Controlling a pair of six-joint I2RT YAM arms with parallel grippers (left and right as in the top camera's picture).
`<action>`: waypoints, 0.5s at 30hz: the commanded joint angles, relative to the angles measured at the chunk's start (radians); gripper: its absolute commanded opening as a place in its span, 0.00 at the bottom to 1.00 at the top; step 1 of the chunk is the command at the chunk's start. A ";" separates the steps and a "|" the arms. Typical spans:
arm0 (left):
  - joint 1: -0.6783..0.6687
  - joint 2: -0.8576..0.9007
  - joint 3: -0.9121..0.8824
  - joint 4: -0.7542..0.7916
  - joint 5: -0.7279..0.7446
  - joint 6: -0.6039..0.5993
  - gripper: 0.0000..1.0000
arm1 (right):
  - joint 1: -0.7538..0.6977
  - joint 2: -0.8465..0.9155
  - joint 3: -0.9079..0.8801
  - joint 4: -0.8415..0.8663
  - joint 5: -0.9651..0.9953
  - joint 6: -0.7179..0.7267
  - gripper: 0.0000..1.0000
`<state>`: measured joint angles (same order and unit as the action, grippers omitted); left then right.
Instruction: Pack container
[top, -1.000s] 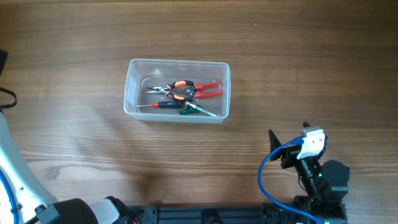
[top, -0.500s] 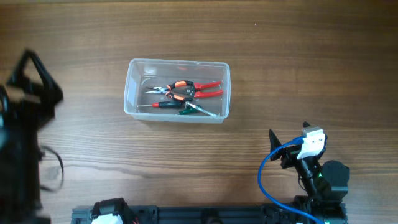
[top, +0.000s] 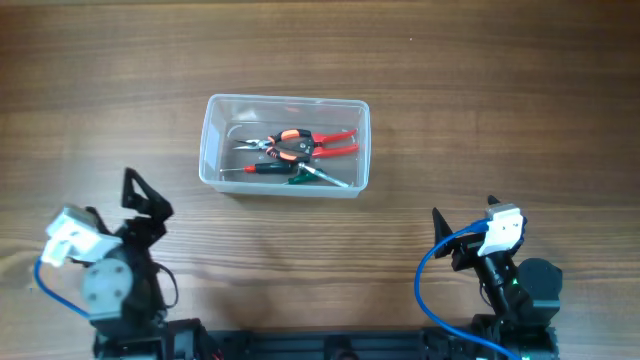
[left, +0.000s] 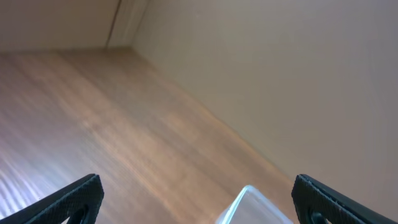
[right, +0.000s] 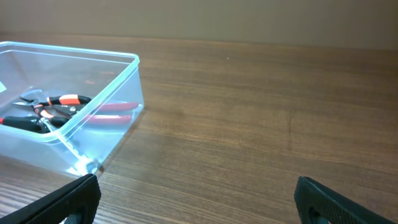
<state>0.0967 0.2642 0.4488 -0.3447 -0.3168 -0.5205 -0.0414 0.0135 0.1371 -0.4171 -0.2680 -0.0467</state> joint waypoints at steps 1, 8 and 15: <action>-0.023 -0.121 -0.137 0.039 0.006 0.011 1.00 | -0.004 -0.011 0.000 0.006 0.013 -0.006 1.00; -0.023 -0.185 -0.260 -0.025 -0.021 0.018 1.00 | -0.004 -0.011 0.000 0.006 0.013 -0.006 1.00; -0.023 -0.240 -0.341 0.069 0.006 0.020 1.00 | -0.004 -0.011 0.000 0.006 0.013 -0.006 1.00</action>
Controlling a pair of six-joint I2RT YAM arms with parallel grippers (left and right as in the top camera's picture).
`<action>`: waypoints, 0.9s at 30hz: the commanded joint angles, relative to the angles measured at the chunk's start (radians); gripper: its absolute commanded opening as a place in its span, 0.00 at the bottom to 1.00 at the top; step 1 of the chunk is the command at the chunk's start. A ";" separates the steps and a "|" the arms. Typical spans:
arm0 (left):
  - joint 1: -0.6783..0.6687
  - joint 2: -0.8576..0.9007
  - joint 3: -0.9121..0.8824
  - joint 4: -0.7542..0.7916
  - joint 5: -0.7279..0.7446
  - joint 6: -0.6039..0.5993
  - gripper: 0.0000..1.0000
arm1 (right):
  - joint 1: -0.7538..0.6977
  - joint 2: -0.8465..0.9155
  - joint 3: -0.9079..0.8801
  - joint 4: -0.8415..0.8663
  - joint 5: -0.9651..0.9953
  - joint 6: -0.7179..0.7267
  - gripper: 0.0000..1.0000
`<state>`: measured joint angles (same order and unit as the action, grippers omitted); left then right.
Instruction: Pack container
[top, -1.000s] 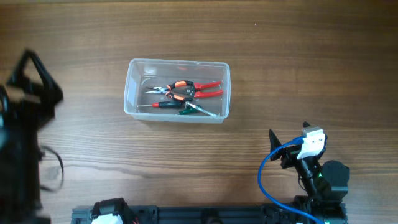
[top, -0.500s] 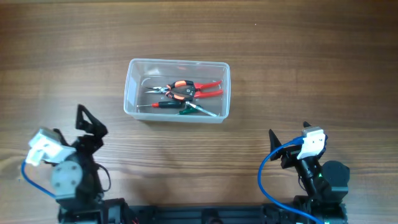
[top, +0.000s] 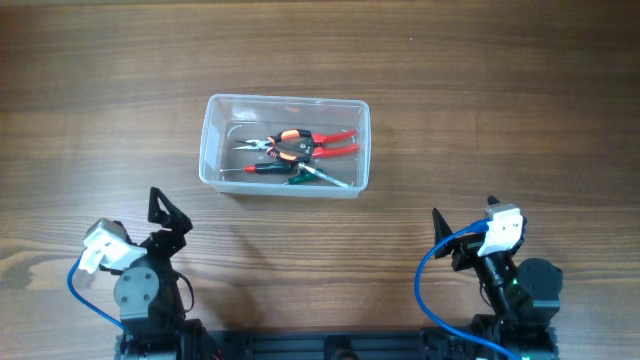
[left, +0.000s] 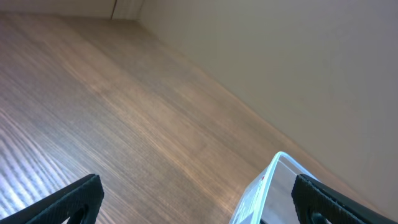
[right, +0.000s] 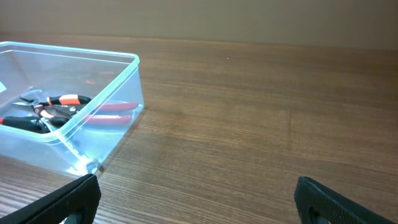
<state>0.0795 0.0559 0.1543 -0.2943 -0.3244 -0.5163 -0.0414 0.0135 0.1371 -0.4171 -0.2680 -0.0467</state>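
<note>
A clear plastic container (top: 212, 140) stands on the wooden table, holding red-handled pliers (top: 300, 143) and a green-handled tool (top: 318, 177). The right wrist view shows the container (right: 118, 99) at left with the pliers (right: 62, 102) inside. Its corner (left: 267, 186) shows at the lower right of the left wrist view. My left gripper (top: 163, 215) is open near the front left edge, empty. My right gripper (top: 462, 232) is open at the front right, empty. Both stand well short of the container.
Bare wooden table (top: 480, 110) surrounds the container on all sides. The arm bases sit along the front edge, each with a blue cable (top: 430, 285). A beige wall (left: 280, 62) rises beyond the table in the left wrist view.
My left arm has drawn back toward the front edge and to the right. More of the container corner now shows in its view. The right arm has not moved.
</note>
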 joint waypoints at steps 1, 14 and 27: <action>-0.006 -0.042 -0.069 0.027 0.018 0.020 1.00 | -0.004 -0.011 0.000 0.006 0.013 -0.006 1.00; -0.006 -0.040 -0.070 0.037 0.021 0.117 1.00 | -0.004 -0.011 0.000 0.006 0.013 -0.006 1.00; -0.006 -0.040 -0.070 0.037 0.021 0.117 1.00 | -0.004 -0.011 0.000 0.006 0.013 -0.006 1.00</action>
